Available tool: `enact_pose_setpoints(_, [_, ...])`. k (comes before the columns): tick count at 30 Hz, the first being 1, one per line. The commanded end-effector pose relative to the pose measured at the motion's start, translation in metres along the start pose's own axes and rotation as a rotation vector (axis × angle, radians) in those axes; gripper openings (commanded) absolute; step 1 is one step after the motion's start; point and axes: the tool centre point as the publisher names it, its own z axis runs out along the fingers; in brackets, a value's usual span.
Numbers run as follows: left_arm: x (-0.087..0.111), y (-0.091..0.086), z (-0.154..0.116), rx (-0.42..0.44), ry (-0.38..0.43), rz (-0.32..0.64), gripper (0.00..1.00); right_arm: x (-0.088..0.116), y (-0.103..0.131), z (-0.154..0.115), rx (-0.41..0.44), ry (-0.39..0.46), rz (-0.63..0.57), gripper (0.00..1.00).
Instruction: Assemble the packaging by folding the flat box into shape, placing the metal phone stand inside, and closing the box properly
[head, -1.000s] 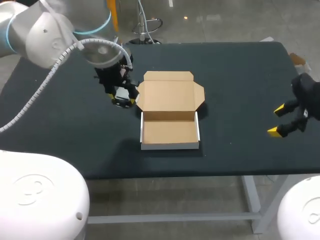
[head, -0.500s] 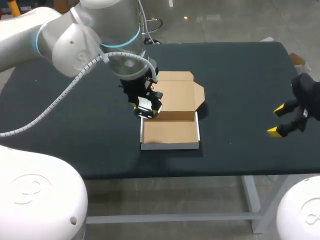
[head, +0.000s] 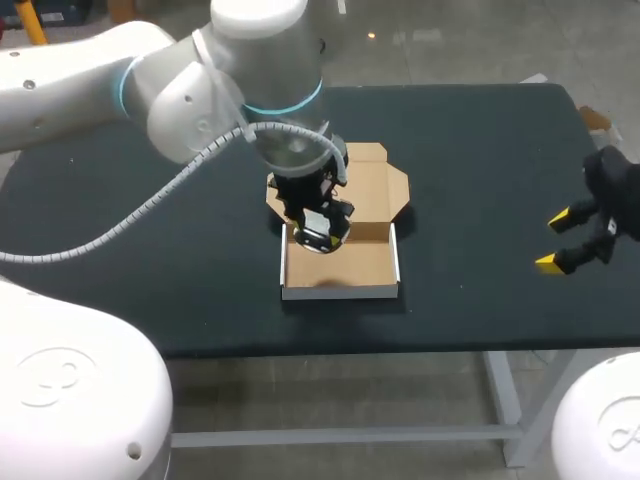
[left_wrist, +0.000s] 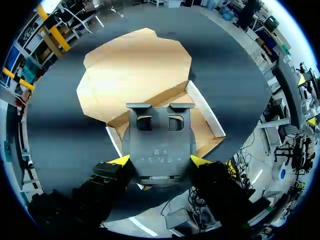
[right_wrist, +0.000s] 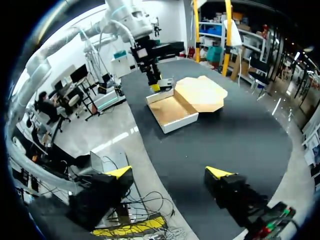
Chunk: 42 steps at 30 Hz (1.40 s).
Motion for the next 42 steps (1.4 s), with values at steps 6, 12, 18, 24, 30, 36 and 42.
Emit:
enact_pose_setpoints(6, [0.016, -0.009, 0.035, -0.017, 0.015, 0.016, 0.00, 0.000, 0.000, -0.001, -0.003, 0.002, -0.001, 1.00])
enact_pose_setpoints(12, [0.021, -0.009, 0.053, -0.021, 0.016, 0.025, 0.00, 0.000, 0.000, -0.001, -0.003, 0.002, -0.001, 1.00])
enact_pose_setpoints(18, [0.022, -0.010, 0.064, -0.032, 0.028, 0.029, 0.00, 0.000, 0.000, -0.001, -0.003, 0.002, -0.001, 1.00])
enact_pose_setpoints(24, [0.023, -0.007, 0.076, -0.039, 0.032, 0.033, 0.00, 0.000, 0.000, -0.001, -0.003, 0.002, -0.001, 1.00])
enact_pose_setpoints(30, [0.021, -0.004, 0.089, -0.046, 0.031, 0.022, 0.00, 0.000, 0.000, -0.001, -0.003, 0.002, -0.001, 1.00])
enact_pose_setpoints(36, [0.018, -0.005, 0.100, -0.055, 0.023, 0.009, 0.00, 0.000, 0.000, -0.001, -0.003, 0.002, -0.001, 1.00])
enact_pose_setpoints(42, [0.017, -0.006, 0.106, -0.059, 0.011, -0.008, 1.00, 0.000, 0.000, -0.001, -0.003, 0.002, -0.001, 1.00])
